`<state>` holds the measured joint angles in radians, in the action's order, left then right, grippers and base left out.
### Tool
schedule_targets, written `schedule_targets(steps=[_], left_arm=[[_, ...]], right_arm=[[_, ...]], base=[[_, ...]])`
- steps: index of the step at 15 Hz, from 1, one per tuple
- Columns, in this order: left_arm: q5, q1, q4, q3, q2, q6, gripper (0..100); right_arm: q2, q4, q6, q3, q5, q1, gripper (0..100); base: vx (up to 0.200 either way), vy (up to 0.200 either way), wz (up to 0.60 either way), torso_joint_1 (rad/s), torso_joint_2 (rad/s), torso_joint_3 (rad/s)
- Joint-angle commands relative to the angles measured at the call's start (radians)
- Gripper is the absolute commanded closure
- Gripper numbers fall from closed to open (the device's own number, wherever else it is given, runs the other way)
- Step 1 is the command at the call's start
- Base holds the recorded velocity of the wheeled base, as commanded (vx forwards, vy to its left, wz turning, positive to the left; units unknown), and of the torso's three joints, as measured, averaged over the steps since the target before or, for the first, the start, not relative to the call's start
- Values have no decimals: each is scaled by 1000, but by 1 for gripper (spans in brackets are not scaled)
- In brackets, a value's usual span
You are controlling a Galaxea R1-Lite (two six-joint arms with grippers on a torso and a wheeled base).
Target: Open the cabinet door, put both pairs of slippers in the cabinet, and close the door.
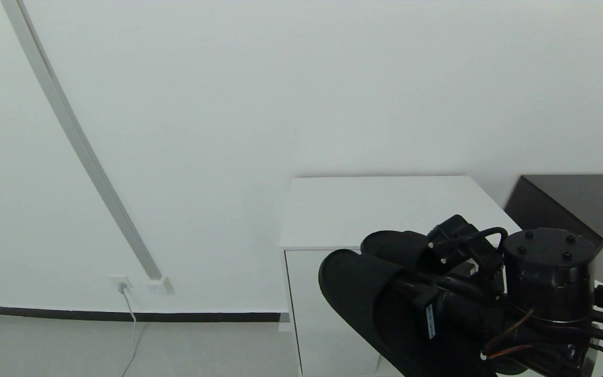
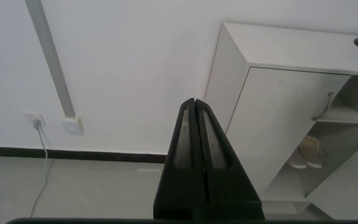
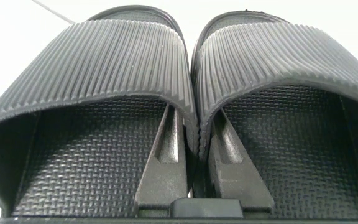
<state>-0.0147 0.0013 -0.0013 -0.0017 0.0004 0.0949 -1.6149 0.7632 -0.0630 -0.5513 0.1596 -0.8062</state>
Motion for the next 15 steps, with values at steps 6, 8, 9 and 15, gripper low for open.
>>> schedule_targets(steps=[6, 8, 9, 15], left_arm=[[1, 0, 0, 0, 1, -1, 100], [1, 0, 0, 0, 1, -1, 100], [1, 0, 0, 0, 1, -1, 100], [1, 0, 0, 0, 1, -1, 100]], right_arm=[[-7, 1, 0, 2, 1, -2, 100], [-5, -1, 0, 2, 1, -2, 100], [-5, 1, 0, 2, 1, -2, 100], [-5, 1, 0, 2, 3, -2, 100]], base=[[0, -33, 0, 0, 1, 0], [0, -200, 0, -2, 2, -2], [0, -200, 0, 12, 2, 2], [0, -200, 0, 2, 4, 2]])
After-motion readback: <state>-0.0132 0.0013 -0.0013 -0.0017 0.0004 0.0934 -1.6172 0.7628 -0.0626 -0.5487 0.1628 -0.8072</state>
